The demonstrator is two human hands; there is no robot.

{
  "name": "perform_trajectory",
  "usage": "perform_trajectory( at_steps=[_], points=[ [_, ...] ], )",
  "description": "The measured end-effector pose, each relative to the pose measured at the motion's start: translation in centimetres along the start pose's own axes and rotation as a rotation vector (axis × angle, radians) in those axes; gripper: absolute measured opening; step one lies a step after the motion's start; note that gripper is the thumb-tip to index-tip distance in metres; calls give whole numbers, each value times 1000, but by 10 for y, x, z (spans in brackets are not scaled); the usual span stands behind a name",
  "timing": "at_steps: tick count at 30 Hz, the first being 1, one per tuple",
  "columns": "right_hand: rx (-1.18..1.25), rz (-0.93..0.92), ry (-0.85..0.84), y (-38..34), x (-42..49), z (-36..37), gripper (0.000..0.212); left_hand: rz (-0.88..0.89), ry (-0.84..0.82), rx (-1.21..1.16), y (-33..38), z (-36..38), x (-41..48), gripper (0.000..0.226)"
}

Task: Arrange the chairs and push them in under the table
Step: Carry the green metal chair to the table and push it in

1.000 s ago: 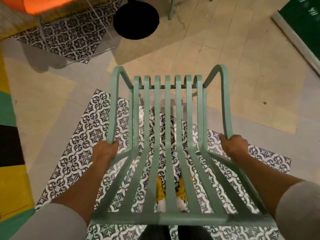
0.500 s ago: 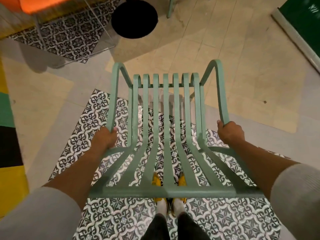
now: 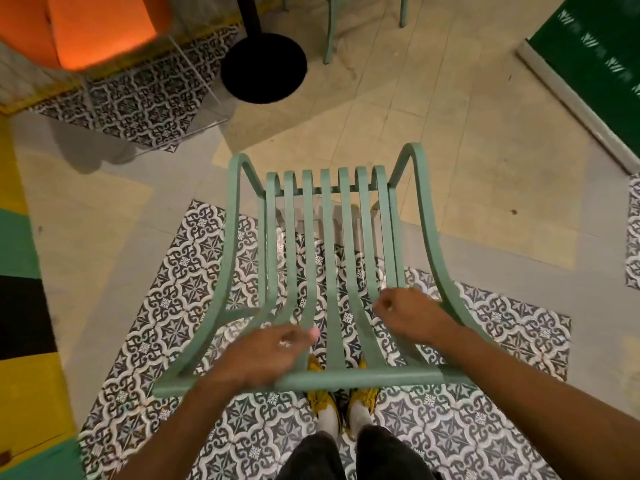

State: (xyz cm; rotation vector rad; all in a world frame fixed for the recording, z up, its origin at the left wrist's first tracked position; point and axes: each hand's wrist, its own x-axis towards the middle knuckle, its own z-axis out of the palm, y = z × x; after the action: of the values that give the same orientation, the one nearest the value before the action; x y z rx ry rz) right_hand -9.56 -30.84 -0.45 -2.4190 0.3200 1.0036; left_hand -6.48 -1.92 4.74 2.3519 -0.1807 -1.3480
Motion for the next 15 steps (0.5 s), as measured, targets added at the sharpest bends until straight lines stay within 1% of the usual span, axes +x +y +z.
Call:
perform_trajectory(
  at_steps=[1,2,3,4,7,8,9,11,12,13,15],
  points=[
    [21,-65,-53,-6,-18,2,30,50,44,117,5,10,-12,93],
    [12,-117,-65,-10,-36,4,37,103,121,225,9,18,-21,99],
    [-12,-151,-31,-12,-54,7,46,155,183,300,11,23,-26,102],
    [-35,-168,36,-12,-71,9,55,191,194,346,11,26,-30,104],
    [-146,-191,224,-10,-108,15,72,265,75,452,7,25,-26,113],
    [-183,-197,269,-12,-114,16,74,284,66,507,5,23,-25,109],
    [-217,-197,310,-11,-114,20,74,310,92,551,4,24,-22,97],
    [-305,-154,375,-15,-111,25,74,361,184,592,2,27,-20,62],
    [-352,-123,391,-17,-107,27,74,354,218,599,2,29,-20,52],
    [-380,-96,396,-20,-105,29,74,333,241,607,3,30,-21,48],
    [-378,-77,400,-20,-101,29,71,310,277,625,5,29,-23,48]
  ],
)
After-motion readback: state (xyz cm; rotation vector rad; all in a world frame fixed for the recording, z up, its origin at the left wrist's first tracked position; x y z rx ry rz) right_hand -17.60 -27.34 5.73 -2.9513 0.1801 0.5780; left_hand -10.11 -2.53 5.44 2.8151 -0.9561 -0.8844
